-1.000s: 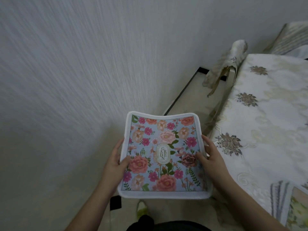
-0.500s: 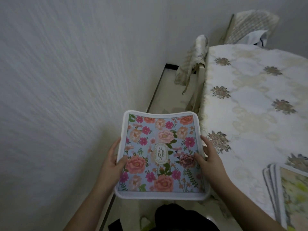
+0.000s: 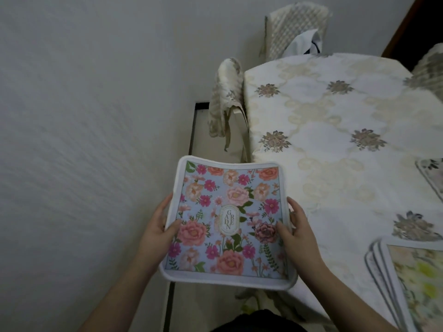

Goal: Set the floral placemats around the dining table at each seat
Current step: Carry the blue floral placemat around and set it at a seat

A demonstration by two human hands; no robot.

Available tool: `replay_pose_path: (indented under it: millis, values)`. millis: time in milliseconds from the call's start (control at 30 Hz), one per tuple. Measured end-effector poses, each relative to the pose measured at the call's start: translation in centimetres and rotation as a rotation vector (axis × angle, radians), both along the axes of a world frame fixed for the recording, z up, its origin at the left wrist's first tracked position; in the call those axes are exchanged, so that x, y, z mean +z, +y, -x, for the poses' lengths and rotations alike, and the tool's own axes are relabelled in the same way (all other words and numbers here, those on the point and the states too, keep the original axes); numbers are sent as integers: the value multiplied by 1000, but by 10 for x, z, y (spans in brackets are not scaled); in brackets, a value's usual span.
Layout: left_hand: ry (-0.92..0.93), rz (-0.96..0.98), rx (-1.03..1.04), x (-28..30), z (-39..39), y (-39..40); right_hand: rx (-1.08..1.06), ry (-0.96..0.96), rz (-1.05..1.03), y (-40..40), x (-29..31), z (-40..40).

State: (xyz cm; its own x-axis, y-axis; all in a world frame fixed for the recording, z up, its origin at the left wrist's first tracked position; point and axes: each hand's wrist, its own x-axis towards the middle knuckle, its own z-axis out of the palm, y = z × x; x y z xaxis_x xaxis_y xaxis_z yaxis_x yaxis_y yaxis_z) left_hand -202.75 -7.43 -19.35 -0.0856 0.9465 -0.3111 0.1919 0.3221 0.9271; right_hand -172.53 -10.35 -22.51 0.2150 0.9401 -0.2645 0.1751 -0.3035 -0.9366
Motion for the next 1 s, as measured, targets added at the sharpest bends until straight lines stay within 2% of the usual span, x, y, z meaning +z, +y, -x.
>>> replay_pose_path:
  millis: [467, 1000]
  values:
    - [34, 50, -288, 9, -58, 111, -271, 56, 20, 30, 7, -31]
    - [-26, 5, -607, -14, -33, 250, -588, -44, 27, 97, 19, 39]
